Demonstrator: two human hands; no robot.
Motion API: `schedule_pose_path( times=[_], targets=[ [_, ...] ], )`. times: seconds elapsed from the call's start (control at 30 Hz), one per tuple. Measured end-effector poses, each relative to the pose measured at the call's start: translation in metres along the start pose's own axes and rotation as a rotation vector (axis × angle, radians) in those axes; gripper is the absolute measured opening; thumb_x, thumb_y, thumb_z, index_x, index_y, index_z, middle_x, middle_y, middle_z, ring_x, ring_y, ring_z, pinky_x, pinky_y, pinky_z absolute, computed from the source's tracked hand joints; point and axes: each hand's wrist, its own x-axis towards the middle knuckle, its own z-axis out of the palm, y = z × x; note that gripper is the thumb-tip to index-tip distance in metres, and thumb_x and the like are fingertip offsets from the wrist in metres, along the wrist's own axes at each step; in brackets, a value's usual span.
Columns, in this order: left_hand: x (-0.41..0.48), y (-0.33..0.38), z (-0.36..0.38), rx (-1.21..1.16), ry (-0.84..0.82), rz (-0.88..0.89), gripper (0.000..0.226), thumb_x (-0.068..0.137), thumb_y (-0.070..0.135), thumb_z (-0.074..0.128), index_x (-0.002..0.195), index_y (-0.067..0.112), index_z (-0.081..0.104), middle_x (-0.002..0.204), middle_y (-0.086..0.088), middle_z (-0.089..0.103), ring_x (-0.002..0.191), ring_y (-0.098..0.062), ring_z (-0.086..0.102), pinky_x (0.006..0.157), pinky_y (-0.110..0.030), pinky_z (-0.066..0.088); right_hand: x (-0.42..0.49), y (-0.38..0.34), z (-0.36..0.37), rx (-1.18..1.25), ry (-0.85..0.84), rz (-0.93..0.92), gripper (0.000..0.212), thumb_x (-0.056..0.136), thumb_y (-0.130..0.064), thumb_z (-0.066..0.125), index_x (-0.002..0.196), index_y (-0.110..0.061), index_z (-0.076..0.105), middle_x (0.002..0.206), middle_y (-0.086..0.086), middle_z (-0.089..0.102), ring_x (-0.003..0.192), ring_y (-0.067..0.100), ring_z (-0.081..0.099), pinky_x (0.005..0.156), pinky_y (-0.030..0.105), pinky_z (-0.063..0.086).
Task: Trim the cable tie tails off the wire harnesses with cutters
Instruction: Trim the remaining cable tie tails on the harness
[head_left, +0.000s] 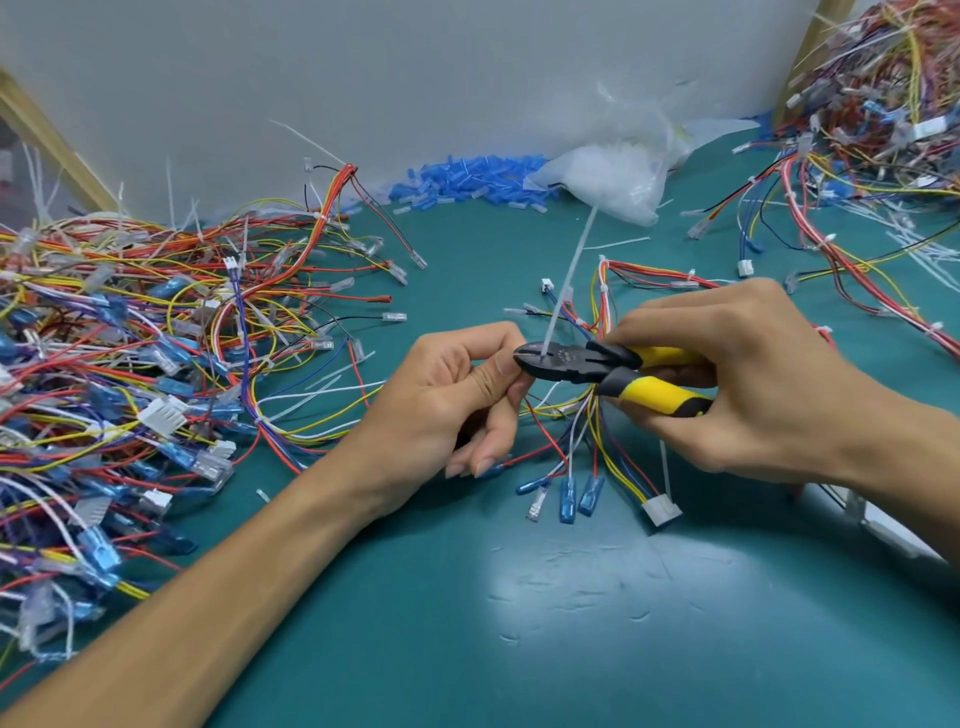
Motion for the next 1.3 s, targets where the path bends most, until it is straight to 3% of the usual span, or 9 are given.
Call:
schedule_pose_path(
  times=[0.23,0.37,0.47,0.67,0.8,0.97,1.2,1.3],
  targets=[
    [0.0003,-0.0004,0.0001,-0.003,-0.005,-0.005,0.029,0.106,0.025,0.043,0.082,0.008,0.046,0.040,0.000,0.048,0.029,-0.009,0.025,0.033,-0.019,0.020,-0.0011,-0.0036,-0.0017,-0.017,0.027,0.029,0.028,0.085,-0.026,0.063,0.067,-0.005,0.059,0.058,0.010,0.034,0.068,0.019,0.021,0.052,0.035,0.028],
    [0.0006,-0.0013,-0.0010,-0.008,0.004,-0.002,0.030,0.107,0.025,0.042,0.082,0.009,0.048,0.040,0.001,0.048,0.029,-0.011,0.026,0.034,-0.026,0.018,-0.0015,0.0005,0.0014,-0.058,0.044,0.029,0.018,0.084,-0.020,0.071,0.077,-0.005,0.064,0.063,0.005,0.045,0.064,0.023,0.034,0.055,0.039,0.036],
    [0.0005,-0.0019,-0.0013,-0.016,0.013,0.002,0.030,0.108,0.023,0.041,0.081,0.012,0.048,0.040,0.001,0.047,0.030,-0.012,0.025,0.035,-0.031,0.016,-0.0012,0.0011,0.0018,-0.028,0.050,0.001,0.014,0.085,-0.024,0.073,0.092,-0.013,0.068,0.075,-0.007,0.052,0.070,0.018,0.047,0.062,0.034,0.043],
    [0.0009,-0.0028,-0.0012,-0.039,0.037,-0.017,0.030,0.106,0.024,0.043,0.079,0.018,0.053,0.039,0.002,0.046,0.030,-0.014,0.022,0.038,-0.041,0.006,-0.0001,0.0045,0.0030,-0.029,0.027,-0.007,0.020,0.089,-0.025,0.073,0.106,-0.015,0.069,0.087,-0.006,0.056,0.077,0.016,0.051,0.070,0.034,0.046],
    [0.0008,-0.0027,-0.0018,-0.034,0.038,-0.028,0.030,0.106,0.026,0.044,0.079,0.019,0.054,0.039,0.003,0.046,0.030,-0.014,0.023,0.038,-0.042,0.006,0.0002,0.0011,0.0053,-0.019,0.056,-0.017,0.023,0.089,-0.032,0.059,0.097,-0.014,0.071,0.077,-0.007,0.050,0.070,0.014,0.045,0.062,0.030,0.041],
    [0.0008,-0.0022,-0.0016,-0.020,0.038,-0.025,0.029,0.106,0.024,0.044,0.080,0.017,0.054,0.039,0.003,0.046,0.031,-0.017,0.022,0.038,-0.042,0.006,0.0013,-0.0008,0.0038,-0.002,0.068,0.000,0.035,0.091,-0.038,0.053,0.080,-0.009,0.070,0.066,0.004,0.051,0.064,0.024,0.040,0.056,0.038,0.037],
    [-0.0003,-0.0020,-0.0018,-0.031,0.031,-0.027,0.028,0.103,0.032,0.048,0.079,0.018,0.055,0.039,0.002,0.045,0.031,-0.017,0.022,0.037,-0.041,0.007,-0.0002,-0.0041,-0.0007,0.004,0.047,0.012,0.023,0.089,-0.029,0.061,0.074,-0.011,0.063,0.063,0.002,0.045,0.064,0.025,0.036,0.054,0.039,0.035],
    [0.0001,-0.0021,-0.0021,-0.028,0.032,-0.019,0.029,0.101,0.036,0.050,0.078,0.018,0.054,0.038,0.001,0.044,0.031,-0.017,0.022,0.037,-0.041,0.007,-0.0012,-0.0038,0.0000,-0.058,0.028,0.025,0.012,0.086,-0.024,0.068,0.082,-0.012,0.066,0.069,-0.006,0.047,0.066,0.025,0.040,0.057,0.040,0.038]
  ],
)
